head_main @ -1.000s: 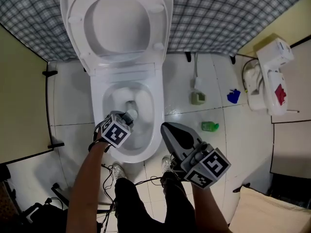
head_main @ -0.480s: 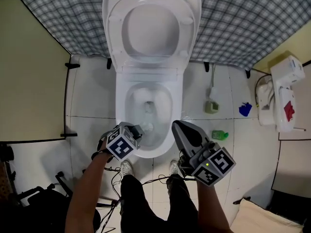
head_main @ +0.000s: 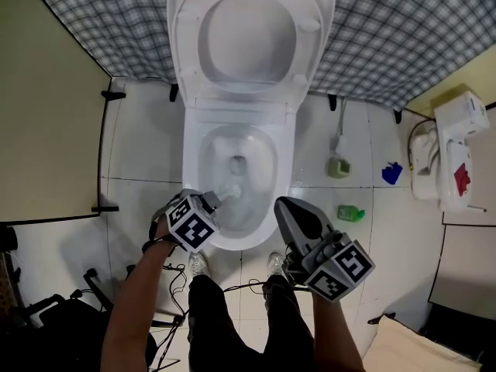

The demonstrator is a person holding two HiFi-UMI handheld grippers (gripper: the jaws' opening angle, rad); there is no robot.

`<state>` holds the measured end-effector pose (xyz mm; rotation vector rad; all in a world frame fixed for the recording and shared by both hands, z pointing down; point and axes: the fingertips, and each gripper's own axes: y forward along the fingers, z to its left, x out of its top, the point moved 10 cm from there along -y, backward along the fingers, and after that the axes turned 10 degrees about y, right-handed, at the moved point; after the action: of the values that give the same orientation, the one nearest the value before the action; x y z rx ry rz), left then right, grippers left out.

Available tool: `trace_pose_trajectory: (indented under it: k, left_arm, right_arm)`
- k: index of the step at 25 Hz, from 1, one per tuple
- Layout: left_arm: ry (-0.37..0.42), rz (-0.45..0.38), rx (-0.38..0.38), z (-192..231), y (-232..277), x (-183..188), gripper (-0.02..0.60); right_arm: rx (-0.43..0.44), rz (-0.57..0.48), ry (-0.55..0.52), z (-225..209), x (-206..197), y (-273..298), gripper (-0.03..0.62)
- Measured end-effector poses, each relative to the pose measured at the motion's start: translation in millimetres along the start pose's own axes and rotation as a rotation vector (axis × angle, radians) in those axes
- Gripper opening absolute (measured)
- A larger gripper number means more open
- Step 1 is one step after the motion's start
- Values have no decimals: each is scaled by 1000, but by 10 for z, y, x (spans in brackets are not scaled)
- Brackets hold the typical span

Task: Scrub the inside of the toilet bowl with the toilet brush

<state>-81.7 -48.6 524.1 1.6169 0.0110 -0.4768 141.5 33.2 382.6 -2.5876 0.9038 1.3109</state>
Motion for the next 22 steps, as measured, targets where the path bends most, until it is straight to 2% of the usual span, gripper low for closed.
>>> trace_pose_trajectory:
  k: [11, 18, 22]
  left_arm:
    - [-68, -67, 30, 282, 655, 319, 193]
    - [-153, -209, 114, 417, 504, 422, 192]
    - [-190, -285, 137, 514, 355, 545, 192]
  right_arm:
    - [-63, -17, 14, -288, -56, 26, 0]
    - [-93, -5, 17, -339, -53, 0, 0]
    - [-90, -10, 7, -320, 19, -3, 0]
